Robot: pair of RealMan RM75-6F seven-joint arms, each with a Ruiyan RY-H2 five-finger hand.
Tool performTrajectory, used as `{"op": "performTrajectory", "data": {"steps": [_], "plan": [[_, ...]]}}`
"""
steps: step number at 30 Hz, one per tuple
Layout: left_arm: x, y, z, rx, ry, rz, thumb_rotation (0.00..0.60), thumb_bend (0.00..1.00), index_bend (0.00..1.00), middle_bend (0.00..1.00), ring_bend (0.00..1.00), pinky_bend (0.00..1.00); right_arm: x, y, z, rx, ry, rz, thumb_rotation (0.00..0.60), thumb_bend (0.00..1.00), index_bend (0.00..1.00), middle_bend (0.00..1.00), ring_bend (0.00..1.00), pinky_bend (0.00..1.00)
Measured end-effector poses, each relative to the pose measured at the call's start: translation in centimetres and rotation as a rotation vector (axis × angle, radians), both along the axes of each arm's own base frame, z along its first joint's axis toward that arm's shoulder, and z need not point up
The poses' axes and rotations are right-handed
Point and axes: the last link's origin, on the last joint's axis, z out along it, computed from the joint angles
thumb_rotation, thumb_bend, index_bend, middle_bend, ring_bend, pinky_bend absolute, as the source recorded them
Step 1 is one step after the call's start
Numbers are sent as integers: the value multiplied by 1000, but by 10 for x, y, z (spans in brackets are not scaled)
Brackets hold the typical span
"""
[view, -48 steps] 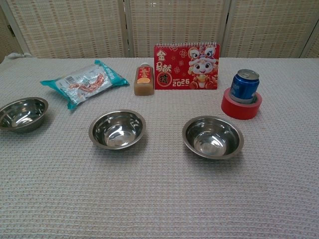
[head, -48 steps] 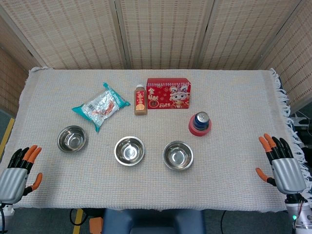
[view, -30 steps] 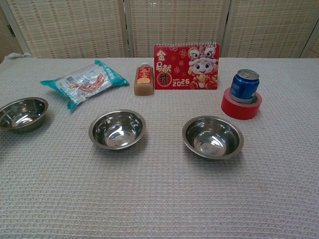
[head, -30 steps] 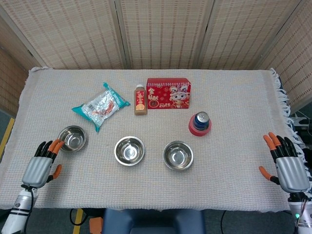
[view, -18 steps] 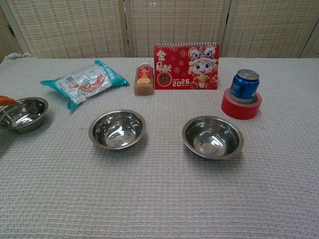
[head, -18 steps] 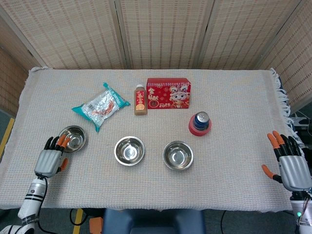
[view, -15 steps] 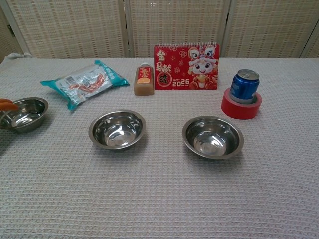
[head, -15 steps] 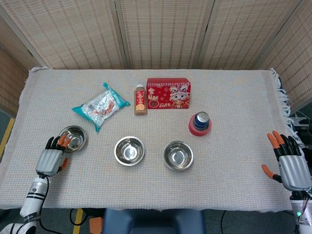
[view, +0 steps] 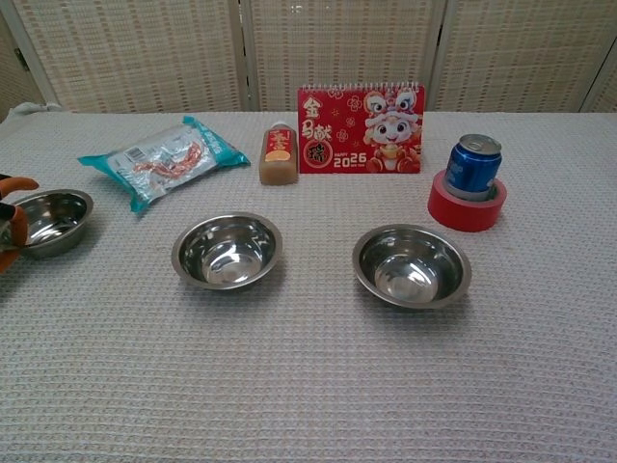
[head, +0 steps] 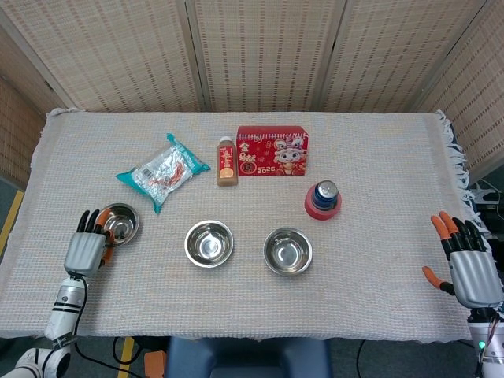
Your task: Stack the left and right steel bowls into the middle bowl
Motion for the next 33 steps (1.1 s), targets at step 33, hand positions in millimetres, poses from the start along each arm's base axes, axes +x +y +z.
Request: {"op": "performTrajectory", "data": {"steps": [33], "plan": [[158,-30,-49,12,-132,-480,600,448,663,99,0,59,5,11,9,7,-31,20,600,143,0,0,0,0]]}}
